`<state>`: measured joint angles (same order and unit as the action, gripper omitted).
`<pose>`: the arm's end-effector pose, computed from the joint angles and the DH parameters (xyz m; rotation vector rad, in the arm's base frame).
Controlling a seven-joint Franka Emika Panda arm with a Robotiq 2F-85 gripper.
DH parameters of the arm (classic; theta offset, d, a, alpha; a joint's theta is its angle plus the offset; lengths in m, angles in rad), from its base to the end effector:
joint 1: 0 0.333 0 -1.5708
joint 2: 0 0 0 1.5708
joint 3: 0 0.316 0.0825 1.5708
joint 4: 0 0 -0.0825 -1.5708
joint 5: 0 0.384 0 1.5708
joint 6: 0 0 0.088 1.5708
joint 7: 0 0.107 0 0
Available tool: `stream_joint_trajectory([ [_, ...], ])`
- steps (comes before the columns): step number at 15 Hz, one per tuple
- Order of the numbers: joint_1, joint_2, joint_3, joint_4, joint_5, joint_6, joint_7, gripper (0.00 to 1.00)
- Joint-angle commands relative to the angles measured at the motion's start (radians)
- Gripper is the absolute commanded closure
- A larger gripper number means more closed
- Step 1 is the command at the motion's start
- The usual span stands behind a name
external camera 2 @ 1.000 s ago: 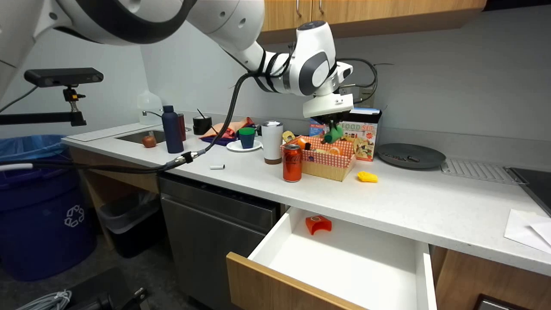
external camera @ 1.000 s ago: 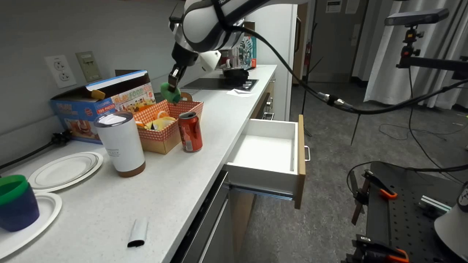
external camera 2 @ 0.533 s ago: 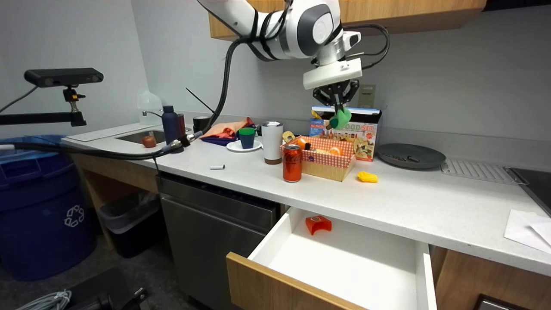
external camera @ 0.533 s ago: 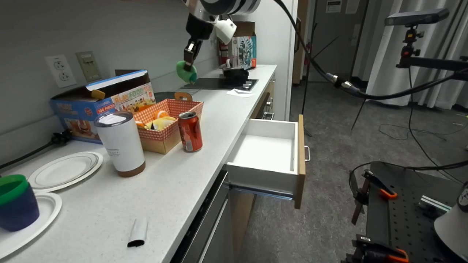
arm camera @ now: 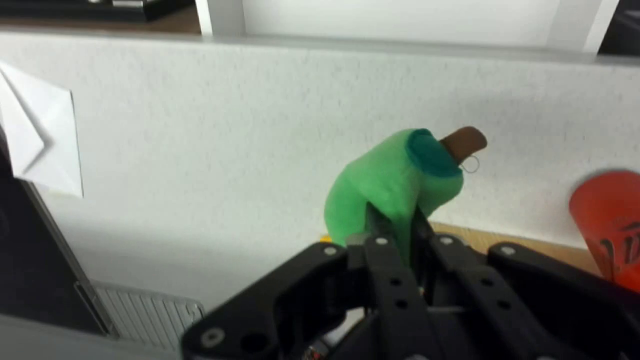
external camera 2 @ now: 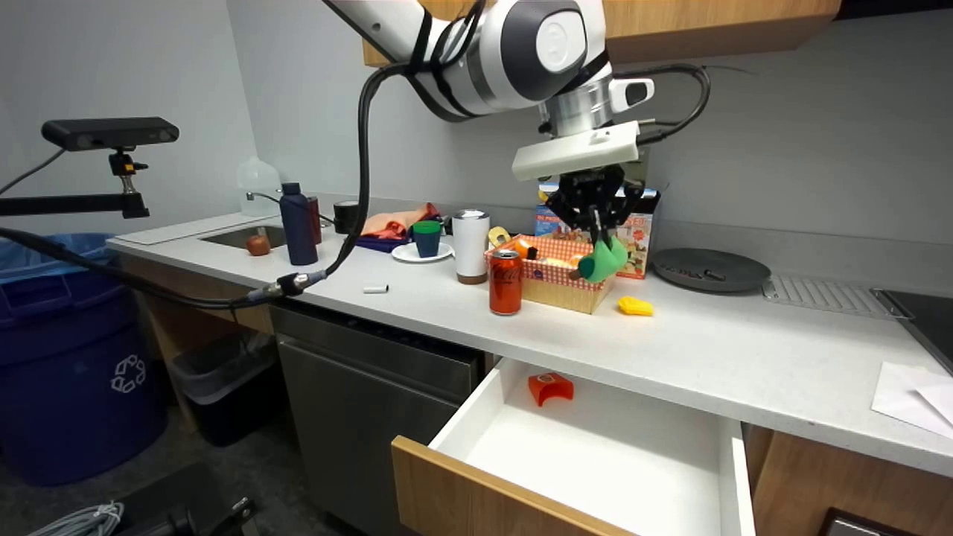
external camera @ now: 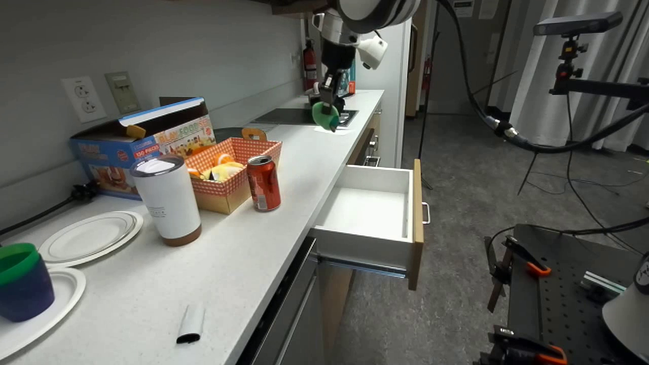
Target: Put the green object in the drawer and then close it
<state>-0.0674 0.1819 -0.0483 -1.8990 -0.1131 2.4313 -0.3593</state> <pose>0.6290 -0.0720 0.4432 2.8917 0.4647 0.4699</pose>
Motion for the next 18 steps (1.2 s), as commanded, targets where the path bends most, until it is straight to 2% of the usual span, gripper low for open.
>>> stream_joint_trajectory([
  [1,-0.011,-0.104,-0.024,-0.192,-0.045,0.014,0.072,0.97],
  [10,-0.026,-0.098,-0.064,-0.4,-0.105,0.041,0.137,0.97],
  [13,-0.031,-0.04,-0.072,-0.438,-0.108,0.146,0.163,0.97],
  [15,-0.042,0.057,-0.081,-0.397,-0.086,0.232,0.174,0.97],
  [18,-0.036,0.177,-0.109,-0.348,-0.11,0.34,0.249,0.97],
])
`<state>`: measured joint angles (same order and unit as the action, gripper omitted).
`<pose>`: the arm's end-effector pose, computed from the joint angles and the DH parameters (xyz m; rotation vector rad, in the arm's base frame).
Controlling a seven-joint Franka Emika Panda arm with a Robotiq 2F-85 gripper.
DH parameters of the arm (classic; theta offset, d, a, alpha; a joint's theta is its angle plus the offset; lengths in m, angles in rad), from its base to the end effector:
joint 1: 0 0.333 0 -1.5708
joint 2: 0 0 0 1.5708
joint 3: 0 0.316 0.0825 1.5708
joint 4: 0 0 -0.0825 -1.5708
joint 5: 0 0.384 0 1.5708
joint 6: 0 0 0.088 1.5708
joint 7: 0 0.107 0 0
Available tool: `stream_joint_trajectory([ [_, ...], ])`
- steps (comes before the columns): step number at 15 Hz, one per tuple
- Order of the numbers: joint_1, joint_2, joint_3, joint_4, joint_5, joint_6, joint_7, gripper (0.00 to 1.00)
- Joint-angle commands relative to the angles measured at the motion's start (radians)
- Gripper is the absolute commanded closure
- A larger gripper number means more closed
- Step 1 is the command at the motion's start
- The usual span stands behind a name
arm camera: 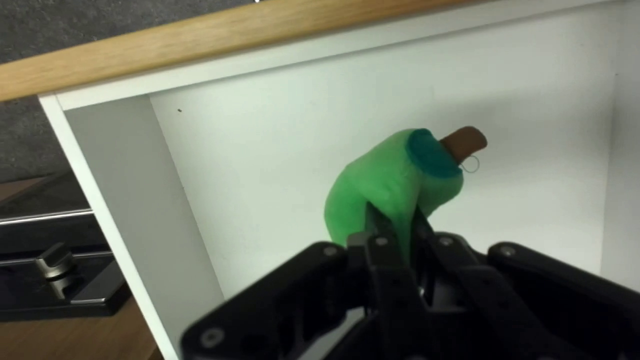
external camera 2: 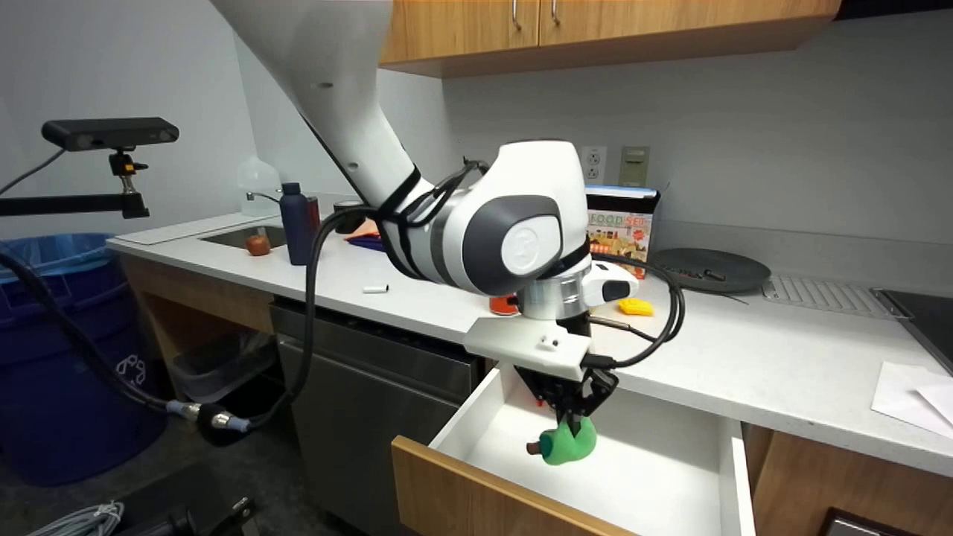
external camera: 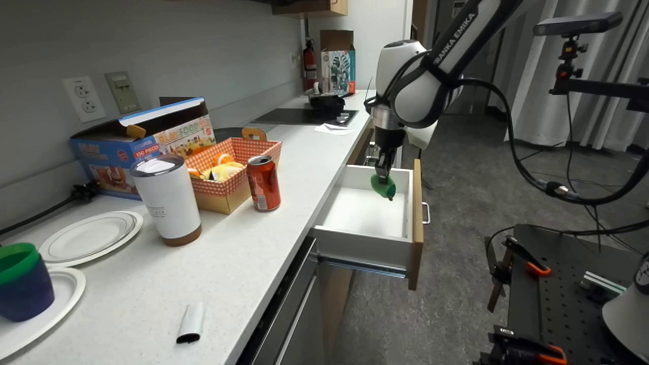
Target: Put the green object in the drawer and then close it
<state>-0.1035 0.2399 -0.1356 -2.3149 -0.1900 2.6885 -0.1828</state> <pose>0.5237 -0.1219 0.2526 2.9814 0.1718 0.1550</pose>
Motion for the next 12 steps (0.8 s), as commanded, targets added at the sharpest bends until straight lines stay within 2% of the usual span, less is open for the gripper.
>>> stream_joint_trajectory([
  [1,0.009,0.159,-0.036,0.089,-0.039,0.109,0.097,0.97],
  [5,0.037,0.28,-0.07,0.186,-0.021,0.145,0.158,0.97],
  [7,0.042,0.309,-0.07,0.233,-0.008,0.135,0.175,0.63],
  [12,0.041,0.283,-0.062,0.284,-0.001,0.102,0.185,0.27],
])
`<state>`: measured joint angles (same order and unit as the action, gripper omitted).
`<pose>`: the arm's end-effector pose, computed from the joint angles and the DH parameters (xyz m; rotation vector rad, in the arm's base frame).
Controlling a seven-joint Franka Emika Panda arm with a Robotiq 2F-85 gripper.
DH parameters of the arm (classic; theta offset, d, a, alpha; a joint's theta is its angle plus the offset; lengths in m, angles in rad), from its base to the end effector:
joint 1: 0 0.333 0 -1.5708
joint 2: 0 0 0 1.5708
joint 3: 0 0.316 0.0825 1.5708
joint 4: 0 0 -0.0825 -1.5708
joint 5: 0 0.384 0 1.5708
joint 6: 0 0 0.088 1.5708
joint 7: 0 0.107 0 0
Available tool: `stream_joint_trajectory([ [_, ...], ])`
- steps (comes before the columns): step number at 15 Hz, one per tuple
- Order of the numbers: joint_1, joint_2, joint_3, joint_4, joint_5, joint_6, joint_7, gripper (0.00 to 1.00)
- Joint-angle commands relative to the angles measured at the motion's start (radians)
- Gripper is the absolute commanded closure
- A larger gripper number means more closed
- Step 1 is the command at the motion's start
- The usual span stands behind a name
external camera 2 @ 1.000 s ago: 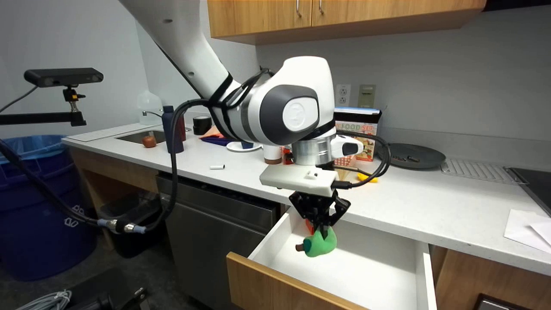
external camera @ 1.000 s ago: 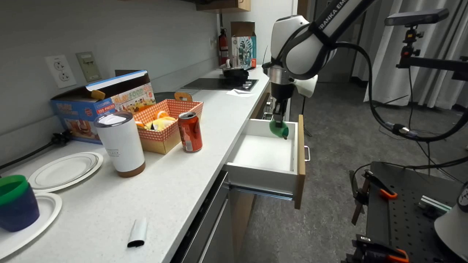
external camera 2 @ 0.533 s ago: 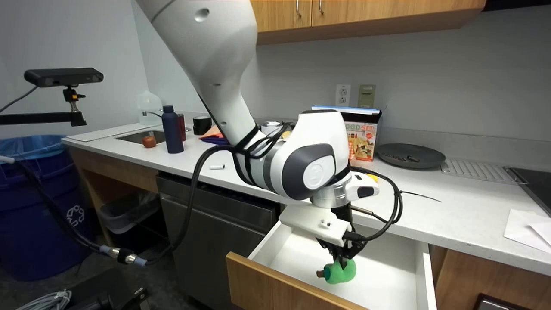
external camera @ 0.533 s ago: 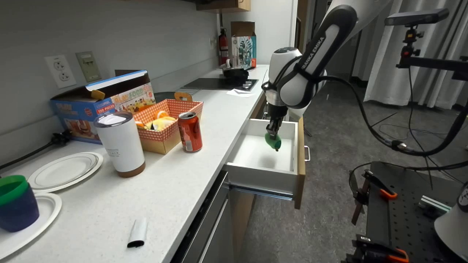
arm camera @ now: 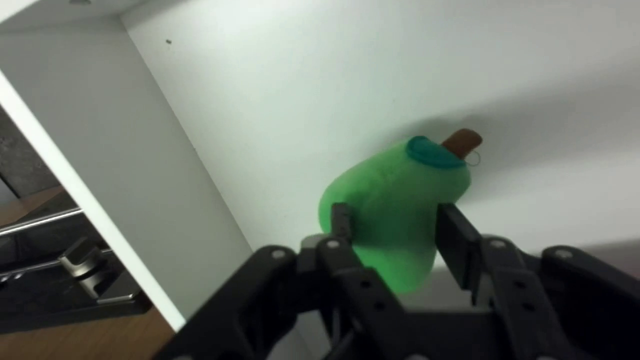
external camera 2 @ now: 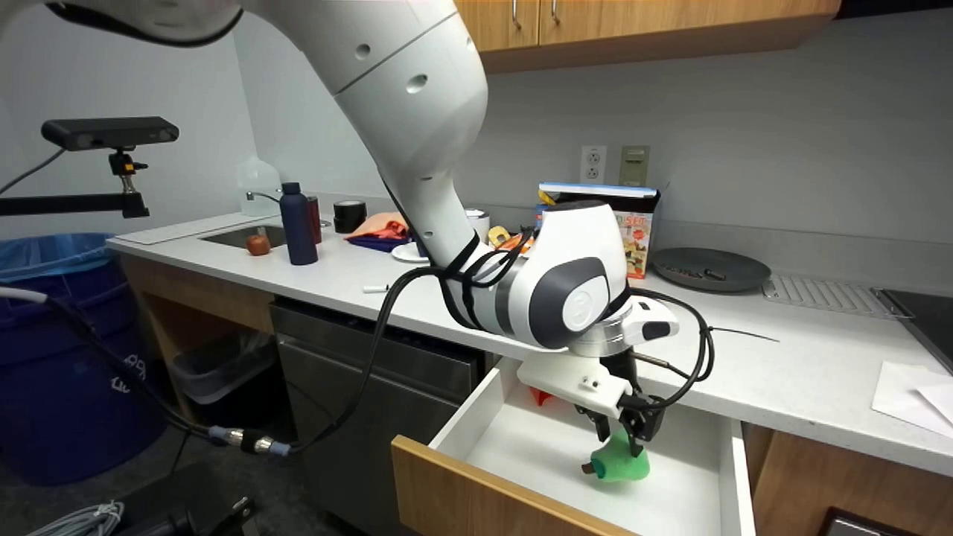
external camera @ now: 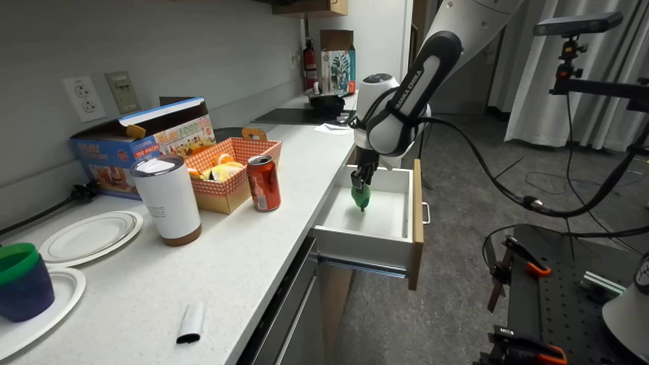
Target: Put the green object in the drawer and then close it
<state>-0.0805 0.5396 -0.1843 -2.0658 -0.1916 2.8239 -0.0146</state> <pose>0.5914 -0.1480 0.1922 2.9280 -0.0559 0.2845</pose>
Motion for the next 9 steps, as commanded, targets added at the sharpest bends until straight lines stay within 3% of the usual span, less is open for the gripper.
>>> stream_joint_trajectory([
  [1,0.015,-0.033,-0.008,0.036,0.001,-0.047,0.007,0.18],
  [3,0.019,-0.066,-0.01,0.035,-0.01,-0.08,-0.001,0.03],
  [9,-0.009,-0.236,0.061,-0.04,0.017,-0.284,-0.093,0.0],
])
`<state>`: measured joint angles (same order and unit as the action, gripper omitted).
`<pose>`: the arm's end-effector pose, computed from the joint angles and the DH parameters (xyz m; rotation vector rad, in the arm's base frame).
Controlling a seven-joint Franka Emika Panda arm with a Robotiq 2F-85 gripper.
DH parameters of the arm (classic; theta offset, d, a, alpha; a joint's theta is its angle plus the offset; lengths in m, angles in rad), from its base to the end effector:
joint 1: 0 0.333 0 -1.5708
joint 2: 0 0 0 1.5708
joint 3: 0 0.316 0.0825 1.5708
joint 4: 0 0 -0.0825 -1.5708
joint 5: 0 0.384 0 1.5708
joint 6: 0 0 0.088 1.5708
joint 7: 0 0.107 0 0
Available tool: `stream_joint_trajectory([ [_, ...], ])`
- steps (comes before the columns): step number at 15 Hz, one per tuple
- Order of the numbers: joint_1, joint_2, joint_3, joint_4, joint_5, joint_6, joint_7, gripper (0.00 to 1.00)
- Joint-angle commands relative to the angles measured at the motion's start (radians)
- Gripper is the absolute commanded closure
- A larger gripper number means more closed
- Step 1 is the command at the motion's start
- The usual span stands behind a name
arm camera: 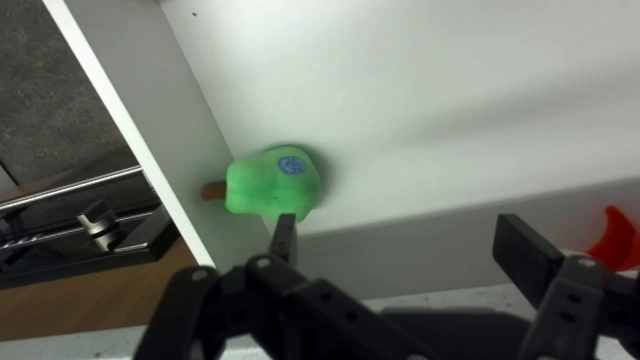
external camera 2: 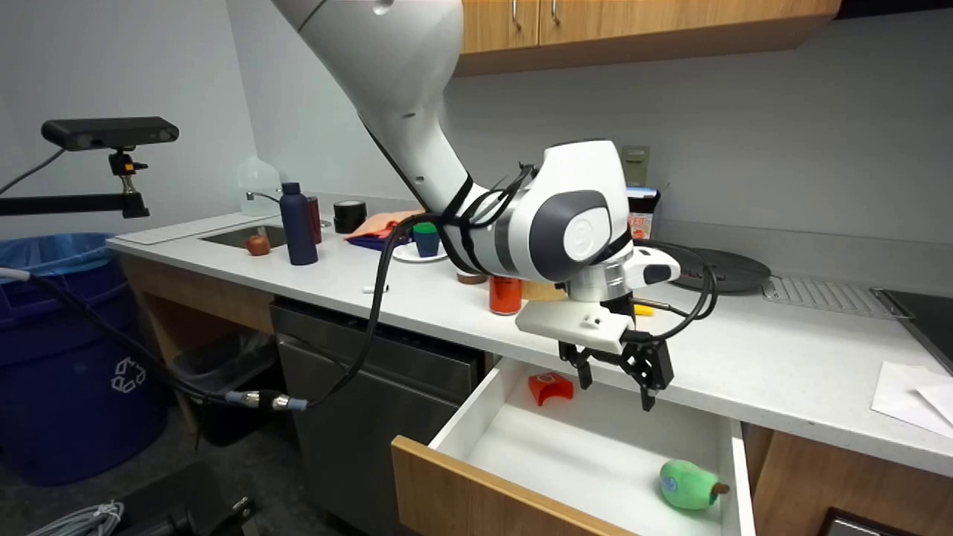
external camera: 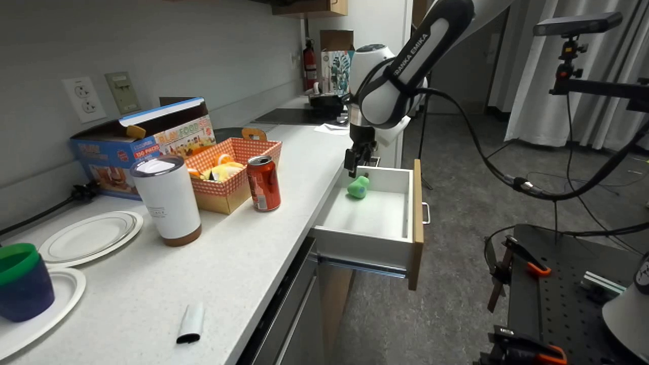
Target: Put the green object in the drawer and then close it
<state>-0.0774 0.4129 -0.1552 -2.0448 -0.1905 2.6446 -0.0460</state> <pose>0.6005 -0.1338 0.2573 2.9408 -0.0127 0.2391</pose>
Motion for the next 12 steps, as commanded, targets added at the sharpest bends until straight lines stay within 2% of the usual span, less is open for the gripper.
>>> stream_joint_trajectory([
  [1,-0.011,-0.146,0.037,-0.079,0.015,-0.143,-0.072,0.0],
  [8,-0.016,-0.359,0.029,-0.198,-0.025,-0.321,-0.077,0.0],
  [9,-0.014,-0.28,0.036,-0.139,-0.003,-0.294,-0.057,0.0],
  [12,-0.017,-0.332,0.034,-0.175,-0.005,-0.312,-0.06,0.0],
])
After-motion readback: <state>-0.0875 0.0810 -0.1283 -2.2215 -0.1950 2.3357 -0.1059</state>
